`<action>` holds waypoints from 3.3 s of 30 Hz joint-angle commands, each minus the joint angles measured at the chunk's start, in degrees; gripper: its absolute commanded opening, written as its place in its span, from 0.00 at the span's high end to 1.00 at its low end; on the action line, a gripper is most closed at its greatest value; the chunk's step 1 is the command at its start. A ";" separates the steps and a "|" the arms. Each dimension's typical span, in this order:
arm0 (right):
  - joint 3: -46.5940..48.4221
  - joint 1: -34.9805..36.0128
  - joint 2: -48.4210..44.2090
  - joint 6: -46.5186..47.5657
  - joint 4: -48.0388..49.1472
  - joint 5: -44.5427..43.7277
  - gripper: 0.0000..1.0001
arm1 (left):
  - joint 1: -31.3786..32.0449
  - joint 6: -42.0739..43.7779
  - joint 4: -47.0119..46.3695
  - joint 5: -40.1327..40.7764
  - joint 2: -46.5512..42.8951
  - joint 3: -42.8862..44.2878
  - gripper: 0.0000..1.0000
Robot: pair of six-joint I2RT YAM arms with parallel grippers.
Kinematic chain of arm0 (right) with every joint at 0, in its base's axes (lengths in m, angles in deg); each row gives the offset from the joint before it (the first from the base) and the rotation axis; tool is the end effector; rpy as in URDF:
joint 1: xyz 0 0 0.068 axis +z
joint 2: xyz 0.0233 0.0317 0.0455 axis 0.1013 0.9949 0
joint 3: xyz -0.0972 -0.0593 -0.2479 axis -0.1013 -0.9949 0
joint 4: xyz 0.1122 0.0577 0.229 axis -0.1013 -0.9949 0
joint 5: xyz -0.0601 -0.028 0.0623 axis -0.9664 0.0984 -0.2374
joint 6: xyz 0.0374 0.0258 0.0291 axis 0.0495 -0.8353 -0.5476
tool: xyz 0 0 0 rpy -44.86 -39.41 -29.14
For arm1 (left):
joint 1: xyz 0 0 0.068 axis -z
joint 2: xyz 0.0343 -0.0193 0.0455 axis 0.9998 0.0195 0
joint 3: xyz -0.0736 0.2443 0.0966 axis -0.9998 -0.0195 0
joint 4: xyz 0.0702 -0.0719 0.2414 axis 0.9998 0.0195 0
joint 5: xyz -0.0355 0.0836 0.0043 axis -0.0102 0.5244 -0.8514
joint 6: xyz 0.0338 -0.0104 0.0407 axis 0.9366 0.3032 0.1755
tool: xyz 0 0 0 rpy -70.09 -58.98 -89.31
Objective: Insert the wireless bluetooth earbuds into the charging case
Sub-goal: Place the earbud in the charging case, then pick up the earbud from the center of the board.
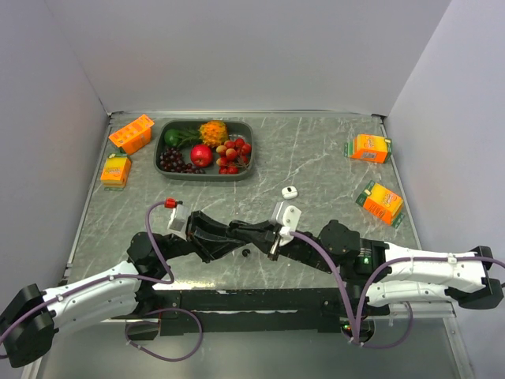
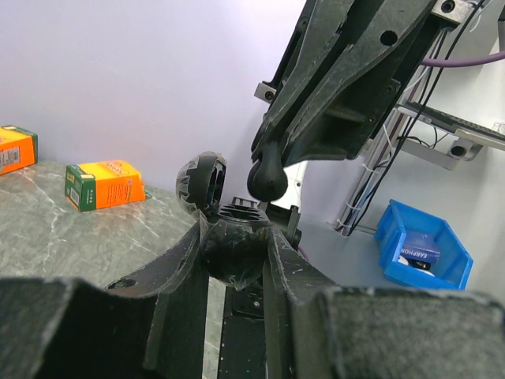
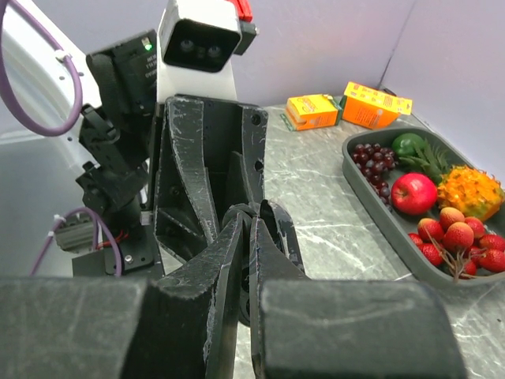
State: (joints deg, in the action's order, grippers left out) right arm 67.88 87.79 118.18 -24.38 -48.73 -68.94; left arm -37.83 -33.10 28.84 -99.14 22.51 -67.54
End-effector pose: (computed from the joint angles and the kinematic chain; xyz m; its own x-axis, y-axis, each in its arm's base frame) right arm 0.0356 0.1933 0.3843 0.1489 0.0269 -0.9885 -0.9200 0.3702 -0.1285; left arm 0.0891 -0.1375 0.2752 -0.2679 -0.4440 -0.8551 0.9575 -0.0243 -0.2874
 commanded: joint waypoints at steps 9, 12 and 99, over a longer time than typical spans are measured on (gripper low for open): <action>0.51 0.82 1.21 0.82 2.84 -1.86 1.00 | -0.16 -0.87 -3.29 -0.14 -1.34 0.52 0.99; 0.08 0.73 1.30 0.91 3.28 -2.48 1.00 | -0.16 -1.05 -3.29 -0.40 -1.43 0.70 0.99; -6.52 -23.35 24.84 -37.05 -13.86 18.61 0.67 | -0.07 8.27 33.09 29.48 -34.65 -5.10 0.99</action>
State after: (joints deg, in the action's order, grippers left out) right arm 58.26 65.95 140.12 -58.63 -67.37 -55.94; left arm -37.81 -25.52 61.13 -71.52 -11.04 -72.58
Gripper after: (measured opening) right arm 0.365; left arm 0.309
